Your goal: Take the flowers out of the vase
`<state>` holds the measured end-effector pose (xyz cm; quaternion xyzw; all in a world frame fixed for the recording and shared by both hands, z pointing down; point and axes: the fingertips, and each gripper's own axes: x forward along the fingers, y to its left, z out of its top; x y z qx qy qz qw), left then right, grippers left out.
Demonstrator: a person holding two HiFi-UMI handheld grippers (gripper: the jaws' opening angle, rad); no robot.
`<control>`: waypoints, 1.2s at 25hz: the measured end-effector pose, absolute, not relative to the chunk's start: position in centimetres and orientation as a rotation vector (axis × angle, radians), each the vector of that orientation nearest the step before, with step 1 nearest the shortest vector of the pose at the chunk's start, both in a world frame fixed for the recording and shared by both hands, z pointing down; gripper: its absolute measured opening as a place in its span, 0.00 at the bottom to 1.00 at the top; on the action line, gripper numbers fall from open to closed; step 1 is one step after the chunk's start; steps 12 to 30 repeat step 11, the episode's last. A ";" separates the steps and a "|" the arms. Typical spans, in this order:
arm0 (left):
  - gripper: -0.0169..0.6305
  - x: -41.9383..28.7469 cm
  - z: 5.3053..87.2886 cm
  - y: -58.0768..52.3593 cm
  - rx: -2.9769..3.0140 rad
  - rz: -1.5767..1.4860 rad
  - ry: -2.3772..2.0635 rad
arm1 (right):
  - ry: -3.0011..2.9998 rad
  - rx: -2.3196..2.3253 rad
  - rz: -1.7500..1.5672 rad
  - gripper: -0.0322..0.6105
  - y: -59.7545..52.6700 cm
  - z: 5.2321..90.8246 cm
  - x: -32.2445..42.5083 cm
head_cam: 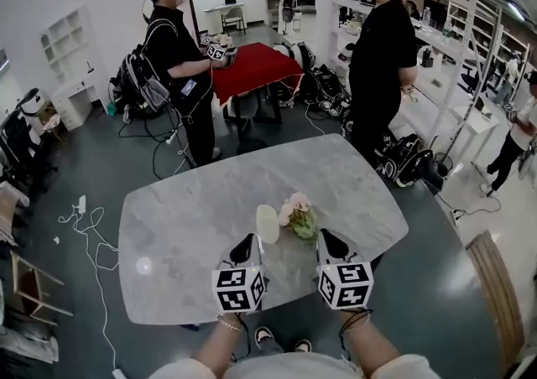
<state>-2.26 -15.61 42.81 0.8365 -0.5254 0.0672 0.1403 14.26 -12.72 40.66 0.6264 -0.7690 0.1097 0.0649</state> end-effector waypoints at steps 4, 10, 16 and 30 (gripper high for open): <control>0.04 -2.4 42.7 -15.7 2.429 0.191 -1.510 | -2.319 1.909 0.305 0.05 -12.9 40.3 14.0; 0.04 -2.8 42.5 -15.7 2.436 0.184 -1.505 | -2.313 1.915 0.290 0.05 -13.1 40.1 13.4; 0.04 -2.9 42.4 -15.7 2.436 0.182 -1.504 | -2.312 1.916 0.289 0.05 -13.1 40.1 13.2; 0.04 -2.9 42.4 -15.7 2.436 0.182 -1.504 | -2.312 1.916 0.289 0.05 -13.1 40.1 13.2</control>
